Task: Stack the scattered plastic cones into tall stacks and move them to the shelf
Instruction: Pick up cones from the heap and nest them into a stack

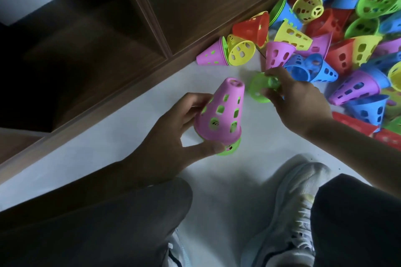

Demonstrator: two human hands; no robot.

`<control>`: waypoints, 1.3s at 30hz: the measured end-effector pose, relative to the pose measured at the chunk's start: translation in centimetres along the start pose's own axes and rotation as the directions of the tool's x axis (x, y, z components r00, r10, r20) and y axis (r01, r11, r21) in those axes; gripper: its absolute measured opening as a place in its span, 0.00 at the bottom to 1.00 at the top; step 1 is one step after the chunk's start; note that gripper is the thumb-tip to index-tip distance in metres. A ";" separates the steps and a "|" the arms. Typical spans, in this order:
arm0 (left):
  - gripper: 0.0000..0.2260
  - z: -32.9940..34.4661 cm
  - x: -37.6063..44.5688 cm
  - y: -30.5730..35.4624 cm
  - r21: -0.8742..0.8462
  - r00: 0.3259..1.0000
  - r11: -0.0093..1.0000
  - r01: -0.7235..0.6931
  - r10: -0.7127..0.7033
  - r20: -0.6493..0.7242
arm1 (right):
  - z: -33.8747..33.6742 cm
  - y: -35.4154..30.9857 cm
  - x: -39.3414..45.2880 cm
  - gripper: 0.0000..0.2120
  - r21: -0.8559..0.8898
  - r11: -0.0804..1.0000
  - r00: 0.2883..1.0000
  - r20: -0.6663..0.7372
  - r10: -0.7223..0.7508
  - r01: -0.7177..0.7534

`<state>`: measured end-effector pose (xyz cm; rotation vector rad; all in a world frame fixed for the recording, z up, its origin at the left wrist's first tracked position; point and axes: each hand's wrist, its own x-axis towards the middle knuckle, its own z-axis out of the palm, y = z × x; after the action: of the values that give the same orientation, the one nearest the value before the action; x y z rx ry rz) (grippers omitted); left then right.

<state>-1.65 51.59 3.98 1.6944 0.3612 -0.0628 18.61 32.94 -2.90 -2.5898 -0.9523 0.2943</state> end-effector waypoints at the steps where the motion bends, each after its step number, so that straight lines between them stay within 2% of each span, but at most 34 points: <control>1: 0.29 0.0 -0.2 -0.3 0.038 1.000 0.999 -0.018 0.018 -0.005 | -0.2 0.0 -0.2 0.18 0.041 0.999 1.000 -0.024 0.016 -0.015; 3: 0.30 -0.1 -0.5 -1.0 0.119 0.999 0.992 -0.052 0.053 -0.003 | -0.6 -0.2 -0.7 0.17 0.125 0.991 0.996 -0.076 0.048 -0.038; 7: 0.33 -0.1 -0.3 -2.5 0.235 0.999 0.972 -0.033 0.034 -0.002 | -1.8 -1.1 -1.4 0.18 0.262 0.965 0.977 -0.198 0.080 -0.026; 10: 0.33 0.1 0.2 -3.7 0.324 0.996 0.942 -0.086 0.089 0.007 | -3.1 -2.4 -1.5 0.18 0.373 0.927 0.961 -0.246 0.126 -0.026; 15: 0.33 0.8 0.6 -5.2 0.407 0.978 0.891 -0.202 0.208 0.030 | -5.8 -4.6 -1.7 0.18 0.580 0.814 0.944 -0.278 0.179 0.017; 21: 0.31 0.9 1.0 -5.7 0.483 0.974 0.848 -0.219 0.217 0.061 | -7.8 -6.9 -2.9 0.09 0.700 0.706 0.969 -0.235 0.080 0.111; 24: 0.31 0.4 1.1 -5.9 0.504 0.975 0.836 -0.216 0.208 0.074 | -8.0 -7.6 -3.6 0.07 0.711 0.692 0.979 -0.202 0.024 0.130; 28: 0.31 -0.8 0.7 -5.5 0.492 0.972 0.841 -0.223 0.232 0.044 | -7.7 -8.2 -4.6 0.13 0.702 0.699 0.989 -0.139 -0.049 0.133; 32: 0.23 -3.1 0.6 -6.3 0.446 0.982 0.875 -0.188 0.182 0.058 | -6.9 -8.5 -5.1 0.16 0.605 0.782 0.989 -0.074 -0.130 0.148; 35: 0.26 -4.6 1.1 -7.0 0.455 0.990 0.879 -0.141 0.129 0.057 | -6.0 -8.6 -5.2 0.16 0.523 0.839 0.986 -0.015 -0.169 0.152; 39: 0.22 -5.3 2.2 -6.4 0.435 0.996 0.896 -0.091 0.088 0.027 | -4.6 -8.8 -5.5 0.18 0.454 0.869 0.972 0.024 -0.235 0.198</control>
<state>-2.20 57.91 -1.78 2.1542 0.2756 -0.0866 10.79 34.34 5.21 -2.0433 -1.0487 0.4943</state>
